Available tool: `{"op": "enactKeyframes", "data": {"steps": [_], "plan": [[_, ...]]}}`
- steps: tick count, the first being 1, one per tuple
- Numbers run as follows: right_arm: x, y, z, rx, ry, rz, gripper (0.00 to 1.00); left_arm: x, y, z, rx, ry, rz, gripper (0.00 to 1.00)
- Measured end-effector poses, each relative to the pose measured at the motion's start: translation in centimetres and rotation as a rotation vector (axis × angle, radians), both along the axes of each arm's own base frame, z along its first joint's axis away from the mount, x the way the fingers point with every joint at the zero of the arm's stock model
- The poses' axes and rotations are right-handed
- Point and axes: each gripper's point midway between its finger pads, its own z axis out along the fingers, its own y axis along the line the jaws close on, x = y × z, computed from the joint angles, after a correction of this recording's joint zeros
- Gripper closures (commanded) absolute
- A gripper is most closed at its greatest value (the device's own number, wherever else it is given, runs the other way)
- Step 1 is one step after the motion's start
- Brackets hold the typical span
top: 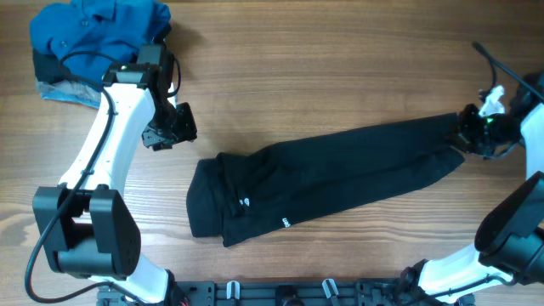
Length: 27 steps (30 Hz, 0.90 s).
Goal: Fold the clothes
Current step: 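Grasp the strip's right end with the right gripper and fold it leftward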
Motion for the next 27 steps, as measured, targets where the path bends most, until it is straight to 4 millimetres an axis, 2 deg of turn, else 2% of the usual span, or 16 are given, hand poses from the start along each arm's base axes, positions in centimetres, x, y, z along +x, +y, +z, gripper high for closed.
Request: {"op": "enactKeyframes", "data": {"steps": [4,10,14,27], "plan": [[-1.3,3.8,-0.1,0.025,0.088,0.106,0.96,0.0,0.0,0.0,0.0,0.0,0.0,0.53],[-1.7,11.0,-0.2,-0.004,0.134,0.335,0.96,0.0,0.0,0.0,0.0,0.0,0.0,0.53],[-2.0,15.1,-0.5,-0.059,0.159,0.429,0.96,0.0,0.0,0.0,0.0,0.0,0.0,0.53],[-3.6,24.2,-0.8,-0.103,0.174,0.494,0.95,0.0,0.0,0.0,0.0,0.0,0.0,0.52]]}}
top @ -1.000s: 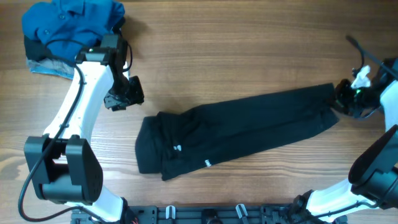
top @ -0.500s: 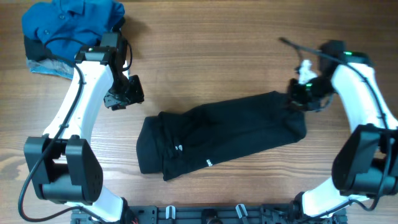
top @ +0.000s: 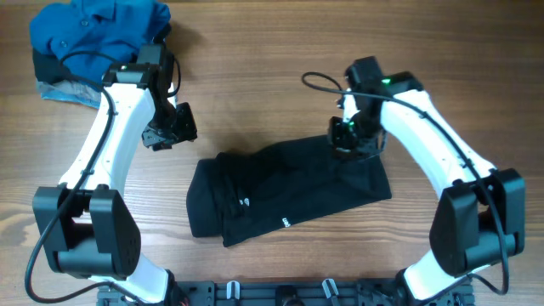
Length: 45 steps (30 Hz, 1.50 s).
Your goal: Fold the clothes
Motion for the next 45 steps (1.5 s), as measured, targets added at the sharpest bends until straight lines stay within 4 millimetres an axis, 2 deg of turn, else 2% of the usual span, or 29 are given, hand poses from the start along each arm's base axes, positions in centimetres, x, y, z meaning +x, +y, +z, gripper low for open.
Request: {"op": "enactKeyframes", "data": {"steps": [2,3,6,7,8,9,13,15,17,20,21,24,27,30,33,34,37,41,43,45], "plan": [[-0.3,0.9,0.0,-0.004,0.002,0.001,0.91,0.0,0.0,0.0,0.0,0.0,0.0,0.52],[-0.4,1.3,0.0,-0.007,0.001,0.004,0.84,0.0,0.0,0.0,0.0,0.0,0.0,0.52],[-0.6,2.0,-0.1,-0.022,-0.003,-0.003,0.72,0.0,0.0,0.0,0.0,0.0,0.0,0.52],[-0.7,2.1,-0.1,-0.025,-0.003,-0.009,0.62,0.0,0.0,0.0,0.0,0.0,0.0,0.52],[-0.7,2.2,-0.1,-0.026,-0.003,-0.012,0.57,0.0,0.0,0.0,0.0,0.0,0.0,0.52],[-0.7,2.2,-0.1,-0.027,-0.001,-0.016,0.56,0.0,0.0,0.0,0.0,0.0,0.0,0.52],[-0.6,2.0,-0.1,-0.03,-0.001,-0.029,0.57,0.0,0.0,0.0,0.0,0.0,-0.003,0.52],[-0.3,1.6,-0.1,-0.029,-0.004,-0.037,0.65,0.0,0.0,0.0,0.0,0.0,-0.003,0.51],[0.4,0.3,0.0,-0.026,-0.013,-0.062,0.68,0.0,0.0,0.0,0.0,-0.001,-0.003,0.51],[1.7,-2.4,0.0,-0.027,-0.028,-0.108,0.9,0.1,0.0,0.0,0.0,-0.003,-0.003,0.51],[2.1,-3.5,0.0,-0.031,-0.034,-0.119,0.93,0.2,0.0,0.0,0.0,-0.007,-0.003,0.51],[2.7,-5.6,-0.2,-0.056,-0.049,-0.145,0.96,0.4,0.0,0.0,-0.001,-0.015,-0.003,0.51],[2.9,-6.1,-0.9,-0.067,-0.058,-0.133,0.96,0.4,0.0,0.0,-0.001,-0.017,-0.003,0.52],[1.6,-5.7,-3.3,-0.072,-0.012,-0.098,0.96,0.4,0.0,0.0,-0.001,-0.017,-0.004,0.51],[-1.0,-4.3,-5.9,-0.032,0.073,-0.035,0.96,0.4,0.0,0.0,-0.001,-0.017,-0.006,0.52],[-1.6,-3.8,-6.2,-0.011,0.091,-0.012,0.96,0.4,0.0,0.0,-0.001,-0.017,-0.006,0.51],[-3.8,-0.7,-5.9,0.118,0.125,0.135,0.96,0.4,0.0,0.0,-0.001,-0.017,-0.007,0.5],[-7.8,3.5,-4.3,0.271,0.178,0.375,0.96,0.4,0.0,0.0,-0.001,-0.017,-0.007,0.49],[-8.5,4.5,-4.1,0.298,0.167,0.445,0.96,0.4,0.0,0.0,-0.001,-0.017,-0.007,0.48],[-8.0,4.5,-4.0,0.289,0.13,0.458,0.96,0.4,0.0,0.0,-0.001,-0.017,-0.007,0.48]]}}
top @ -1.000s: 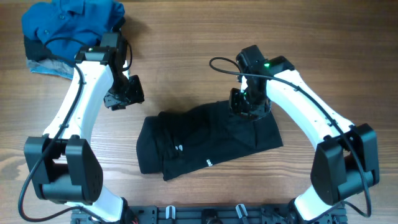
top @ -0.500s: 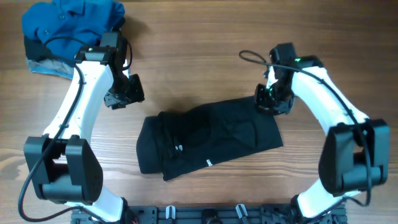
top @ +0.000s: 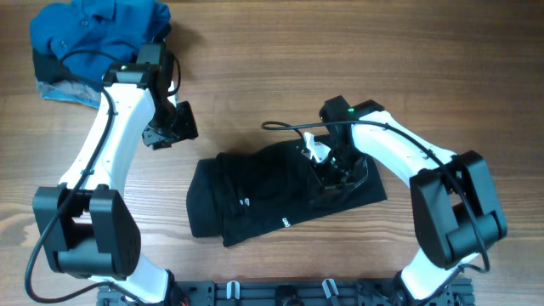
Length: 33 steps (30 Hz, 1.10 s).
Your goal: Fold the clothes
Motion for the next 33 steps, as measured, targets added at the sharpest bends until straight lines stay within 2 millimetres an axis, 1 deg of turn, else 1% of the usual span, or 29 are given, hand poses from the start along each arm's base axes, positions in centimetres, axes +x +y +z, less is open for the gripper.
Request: {"op": "enactKeyframes", "data": {"steps": [4,7,9,11,15,17,20,23,24,26,27,28,30,31,32,33], "plan": [[2.4,-1.7,0.4,-0.076,-0.097,-0.086,0.96,0.0,0.0,0.0,0.0,0.0,0.0,0.45],[5.1,-3.7,1.2,-0.138,-0.179,-0.214,0.96,0.0,0.0,0.0,0.0,0.0,0.0,0.45],[6.7,-5.1,1.1,-0.194,-0.216,-0.307,0.96,0.0,0.0,0.0,0.0,0.0,0.0,0.44],[7.6,-6.1,0.8,-0.248,-0.23,-0.374,0.96,0.1,0.0,0.0,0.0,-0.003,0.0,0.43],[7.4,-6.3,0.0,-0.292,-0.206,-0.405,0.96,0.3,0.0,0.0,-0.001,-0.012,0.0,0.43],[6.6,-5.6,-0.9,-0.29,-0.171,-0.381,0.96,0.3,0.0,0.0,-0.001,-0.012,0.0,0.42],[4.0,-3.2,-1.6,-0.209,-0.105,-0.253,0.96,0.3,0.0,0.0,-0.001,-0.012,0.0,0.42],[0.8,-0.5,-1.1,-0.116,-0.051,-0.087,0.96,0.3,0.0,0.0,-0.001,-0.012,0.0,0.41],[-0.2,0.3,-0.8,-0.093,-0.038,-0.039,0.96,0.3,0.0,0.0,-0.001,-0.012,0.0,0.36],[-1.1,1.0,-0.6,-0.076,-0.031,0.006,0.96,0.3,0.0,0.0,-0.001,-0.012,-0.002,0.26],[-1.1,1.0,-0.5,-0.078,-0.039,0.012,0.96,0.3,0.0,0.0,-0.001,-0.012,0.0,0.21],[-0.8,0.8,-0.3,-0.094,-0.051,0.004,0.96,0.3,0.0,0.0,-0.001,-0.012,-0.005,0.21],[0.7,0.1,0.4,-0.134,-0.104,-0.044,0.96,0.3,0.0,0.0,-0.001,-0.013,-0.006,0.21],[2.3,-0.5,1.3,-0.157,-0.16,-0.09,0.96,0.3,0.0,0.0,-0.001,-0.013,-0.004,0.21],[3.0,-0.7,1.7,-0.166,-0.183,-0.118,0.96,0.3,0.0,0.0,-0.001,-0.011,-0.004,0.22],[4.6,-1.4,2.7,-0.176,-0.243,-0.171,0.96,0.1,-0.1,0.0,-0.004,-0.005,-0.004,0.22]]}}
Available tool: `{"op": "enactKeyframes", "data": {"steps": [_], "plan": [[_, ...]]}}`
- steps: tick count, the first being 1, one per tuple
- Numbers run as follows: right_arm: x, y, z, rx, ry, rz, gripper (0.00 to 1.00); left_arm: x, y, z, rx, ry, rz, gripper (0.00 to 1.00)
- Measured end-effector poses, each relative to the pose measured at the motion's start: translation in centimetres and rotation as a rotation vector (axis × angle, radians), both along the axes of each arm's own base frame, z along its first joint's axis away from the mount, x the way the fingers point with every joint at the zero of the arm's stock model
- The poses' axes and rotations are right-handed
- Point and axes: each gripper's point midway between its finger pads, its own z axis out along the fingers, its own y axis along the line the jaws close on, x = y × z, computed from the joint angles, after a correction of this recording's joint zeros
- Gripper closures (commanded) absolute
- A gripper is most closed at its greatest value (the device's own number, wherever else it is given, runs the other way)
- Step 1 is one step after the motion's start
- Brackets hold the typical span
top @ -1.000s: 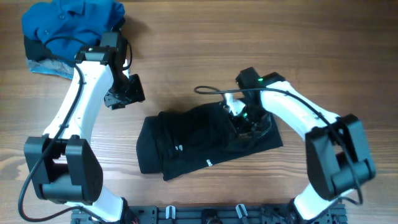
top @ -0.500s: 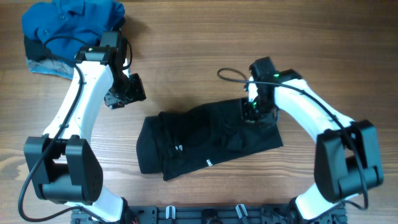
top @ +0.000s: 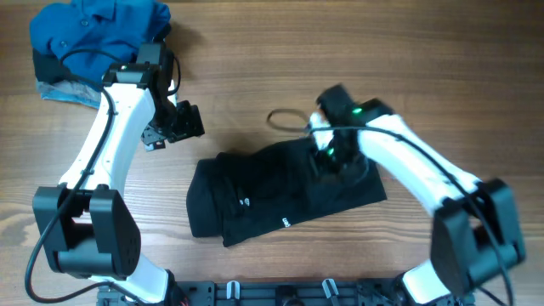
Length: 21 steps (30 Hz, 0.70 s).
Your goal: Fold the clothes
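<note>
Black trousers lie folded over in the middle of the table, the leg ends doubled back onto the upper part. My right gripper is over the folded layer right of centre. It is blurred, and its fingers are hidden under the wrist. My left gripper hangs over bare wood just past the trousers' upper left corner, open and holding nothing.
A heap of blue clothing lies at the far left corner, with a darker piece under it. A black cable loop of the right arm hangs above the trousers. The wooden table surrounds everything.
My right gripper has shifted slightly towards the far side and risen over the folded trousers; its arm now reaches in from the right. The left gripper nudged slightly right. The trousers look unchanged.
The trousers first lay stretched out to the right, with my right gripper on the leg ends at the table's right edge. Then the leg ends were carried left over the middle. Then the gripper was down on the doubled layer, and now sits slightly above it.
</note>
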Motion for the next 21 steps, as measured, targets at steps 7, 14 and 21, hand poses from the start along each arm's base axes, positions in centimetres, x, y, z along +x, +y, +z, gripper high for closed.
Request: {"op": "enactKeyframes", "data": {"steps": [7,14,21], "plan": [[3.6,-3.5,1.0,-0.044,-0.092,-0.165,0.96,-1.2,-1.5,0.1,-0.088,0.051,-0.001,0.23],[3.3,-4.2,-4.2,-0.111,0.025,-0.189,0.96,-2.8,-3.3,-0.1,-0.187,0.115,-0.003,0.23],[3.8,-4.9,-7.0,-0.092,0.142,-0.346,0.96,-6.7,-6.1,-2.7,-0.198,0.231,-0.084,0.24]]}}
